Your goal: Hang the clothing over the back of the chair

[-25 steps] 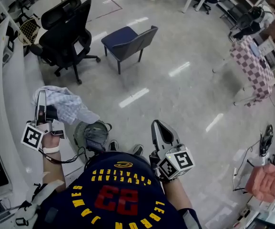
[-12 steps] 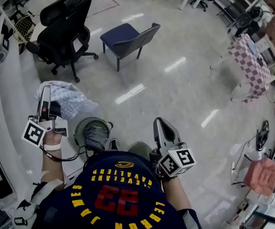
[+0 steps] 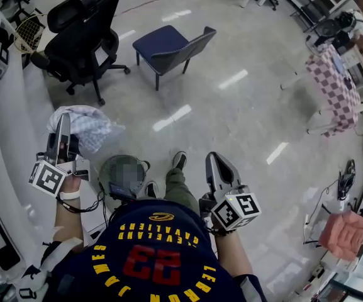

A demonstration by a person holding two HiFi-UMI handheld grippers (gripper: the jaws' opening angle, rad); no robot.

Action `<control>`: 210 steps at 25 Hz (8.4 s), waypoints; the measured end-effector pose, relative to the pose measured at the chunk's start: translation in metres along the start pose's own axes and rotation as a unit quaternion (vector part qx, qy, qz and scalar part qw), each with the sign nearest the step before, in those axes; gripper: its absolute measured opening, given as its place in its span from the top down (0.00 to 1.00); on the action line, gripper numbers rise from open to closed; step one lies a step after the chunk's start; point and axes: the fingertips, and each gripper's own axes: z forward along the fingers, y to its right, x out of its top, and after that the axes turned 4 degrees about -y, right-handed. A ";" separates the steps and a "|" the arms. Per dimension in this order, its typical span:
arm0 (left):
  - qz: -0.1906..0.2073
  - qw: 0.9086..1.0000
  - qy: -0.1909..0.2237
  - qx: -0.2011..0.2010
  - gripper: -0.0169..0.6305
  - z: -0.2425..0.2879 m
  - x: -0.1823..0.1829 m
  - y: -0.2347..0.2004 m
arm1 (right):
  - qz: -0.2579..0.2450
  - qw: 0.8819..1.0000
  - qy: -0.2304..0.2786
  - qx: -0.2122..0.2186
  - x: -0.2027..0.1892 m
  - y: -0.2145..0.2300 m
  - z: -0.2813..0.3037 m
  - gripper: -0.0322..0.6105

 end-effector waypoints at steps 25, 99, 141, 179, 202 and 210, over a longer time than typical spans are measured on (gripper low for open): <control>0.057 0.993 -0.025 0.097 0.94 0.171 -0.043 0.016 | 0.004 0.997 0.006 0.070 0.135 0.153 0.134 0.94; 0.051 0.956 -0.219 -0.189 0.94 0.691 -0.110 0.101 | 0.121 0.981 0.062 -0.136 0.210 0.332 0.266 0.94; 0.053 0.819 -0.531 -0.211 0.94 0.570 -0.512 0.174 | 0.221 0.928 0.116 -0.277 0.147 0.407 0.121 0.94; 0.087 0.778 -0.622 0.003 0.55 0.538 -0.561 0.004 | 0.234 0.939 0.078 -0.240 0.135 0.400 0.167 0.94; 0.044 0.920 -0.343 -0.184 0.56 0.579 -0.261 0.073 | 0.140 0.986 0.019 -0.088 0.196 0.342 0.296 0.94; 0.056 0.953 -0.249 -0.165 0.65 0.543 -0.164 0.047 | 0.071 0.997 -0.015 -0.027 0.203 0.287 0.357 0.94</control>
